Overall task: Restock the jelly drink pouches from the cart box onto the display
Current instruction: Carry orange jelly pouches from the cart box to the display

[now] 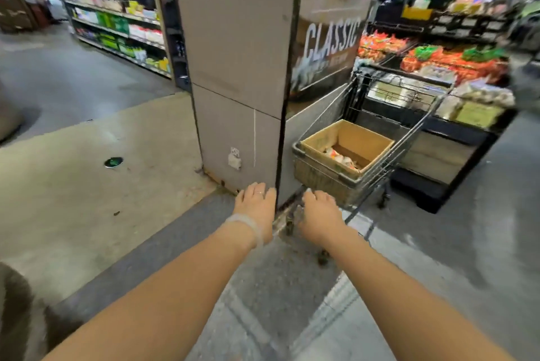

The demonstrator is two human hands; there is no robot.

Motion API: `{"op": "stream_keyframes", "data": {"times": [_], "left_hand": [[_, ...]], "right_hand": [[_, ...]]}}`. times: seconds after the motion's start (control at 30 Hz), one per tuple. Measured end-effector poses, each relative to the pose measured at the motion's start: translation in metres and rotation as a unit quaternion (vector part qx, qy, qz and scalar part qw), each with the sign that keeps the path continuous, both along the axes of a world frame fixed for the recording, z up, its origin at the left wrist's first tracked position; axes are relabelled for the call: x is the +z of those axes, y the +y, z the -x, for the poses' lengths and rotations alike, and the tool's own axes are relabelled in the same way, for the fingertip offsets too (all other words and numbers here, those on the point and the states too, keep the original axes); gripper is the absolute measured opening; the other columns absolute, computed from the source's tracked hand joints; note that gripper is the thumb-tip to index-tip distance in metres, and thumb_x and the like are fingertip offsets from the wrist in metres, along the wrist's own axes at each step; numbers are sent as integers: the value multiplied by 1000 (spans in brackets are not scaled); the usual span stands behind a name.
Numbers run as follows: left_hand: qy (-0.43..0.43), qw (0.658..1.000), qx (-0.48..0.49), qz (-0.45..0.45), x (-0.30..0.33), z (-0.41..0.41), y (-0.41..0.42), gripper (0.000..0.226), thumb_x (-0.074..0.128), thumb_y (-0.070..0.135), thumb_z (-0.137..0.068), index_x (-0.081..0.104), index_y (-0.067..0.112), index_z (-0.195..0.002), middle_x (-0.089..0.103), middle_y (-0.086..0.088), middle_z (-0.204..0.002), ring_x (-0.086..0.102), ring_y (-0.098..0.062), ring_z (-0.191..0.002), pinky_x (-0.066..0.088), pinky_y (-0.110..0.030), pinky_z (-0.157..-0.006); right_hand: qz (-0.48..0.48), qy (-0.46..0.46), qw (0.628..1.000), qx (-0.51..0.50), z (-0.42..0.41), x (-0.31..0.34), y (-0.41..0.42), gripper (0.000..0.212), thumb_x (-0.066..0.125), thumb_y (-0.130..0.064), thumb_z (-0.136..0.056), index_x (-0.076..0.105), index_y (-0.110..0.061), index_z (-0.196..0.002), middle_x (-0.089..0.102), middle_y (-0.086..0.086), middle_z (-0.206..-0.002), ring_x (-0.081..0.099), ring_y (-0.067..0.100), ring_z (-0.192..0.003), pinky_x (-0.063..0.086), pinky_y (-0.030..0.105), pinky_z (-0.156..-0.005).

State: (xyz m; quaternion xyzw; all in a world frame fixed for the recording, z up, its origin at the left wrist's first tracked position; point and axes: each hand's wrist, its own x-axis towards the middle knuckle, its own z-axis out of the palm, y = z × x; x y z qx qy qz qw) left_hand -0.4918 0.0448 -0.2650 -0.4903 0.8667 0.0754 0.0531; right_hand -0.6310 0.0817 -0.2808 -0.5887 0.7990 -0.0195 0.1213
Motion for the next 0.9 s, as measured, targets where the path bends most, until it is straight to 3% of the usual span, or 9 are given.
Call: {"op": "stream_keyframes", "data": {"times": [0.2,0.5,0.9], "left_hand": [[3,997,-77,5,-13,85,-82,77,64,26,-81,22,12,-144,20,-12,-150,14,-30,-142,18,-41,-117],[-16,991,-136,8,-5,191,-247,86,71,22,-73,22,12,-143,19,-14,-151,13,-31,-143,17,-42,-117],[-64,977,-201,-3,-61,349,-366,80,68,28,-80,22,14,-143,22,-13,-149,19,-31,-140,21,-40,-113]], "right_hand": [[-2,9,997,-78,78,-6,-58,47,58,-27,-89,38,-10,-128,38,13,-135,31,33,-132,36,42,-105],[3,-21,988,-155,172,-3,-194,57,63,-29,-85,36,-9,-132,36,12,-136,34,33,-129,38,41,-103],[-57,-33,974,-219,321,-54,-301,52,57,-19,-87,35,-10,-133,37,13,-138,35,34,-129,40,42,-99]]}}
